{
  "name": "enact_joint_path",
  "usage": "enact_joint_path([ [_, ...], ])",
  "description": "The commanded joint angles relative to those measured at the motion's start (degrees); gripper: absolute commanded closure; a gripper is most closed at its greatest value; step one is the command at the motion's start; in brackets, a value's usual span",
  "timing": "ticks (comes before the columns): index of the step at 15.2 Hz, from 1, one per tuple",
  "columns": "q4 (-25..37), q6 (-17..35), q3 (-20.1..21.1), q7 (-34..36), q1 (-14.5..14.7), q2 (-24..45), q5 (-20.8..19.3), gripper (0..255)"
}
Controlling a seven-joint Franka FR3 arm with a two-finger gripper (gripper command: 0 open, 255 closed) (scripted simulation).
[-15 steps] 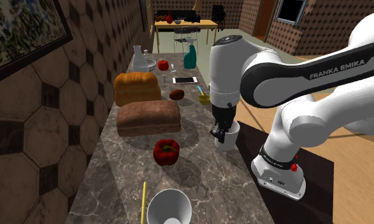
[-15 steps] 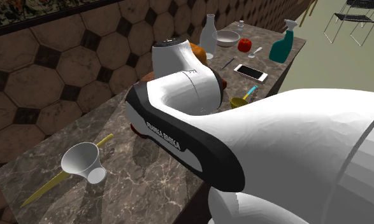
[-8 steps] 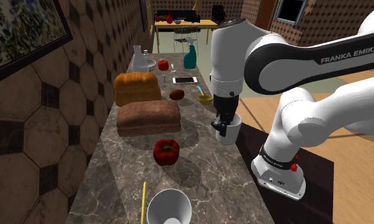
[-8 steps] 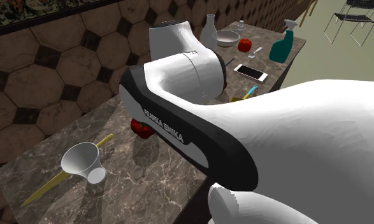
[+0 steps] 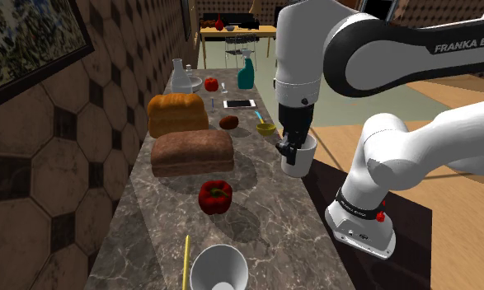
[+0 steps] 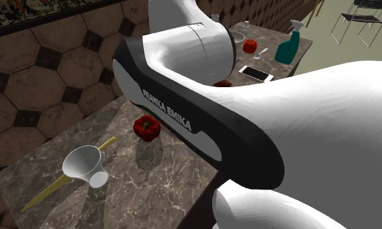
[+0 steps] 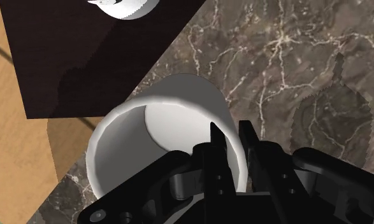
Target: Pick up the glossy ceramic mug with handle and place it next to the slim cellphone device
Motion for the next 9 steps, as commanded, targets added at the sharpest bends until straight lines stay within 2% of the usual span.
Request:
enact_joint_path([
  [1,1.5,-1.4,-0.4,0.0,-0.2,0.2,-0.4,255],
  [9,7.9,-7.1,-1.8,0.2,-0.9,0.8,-1.8,255],
])
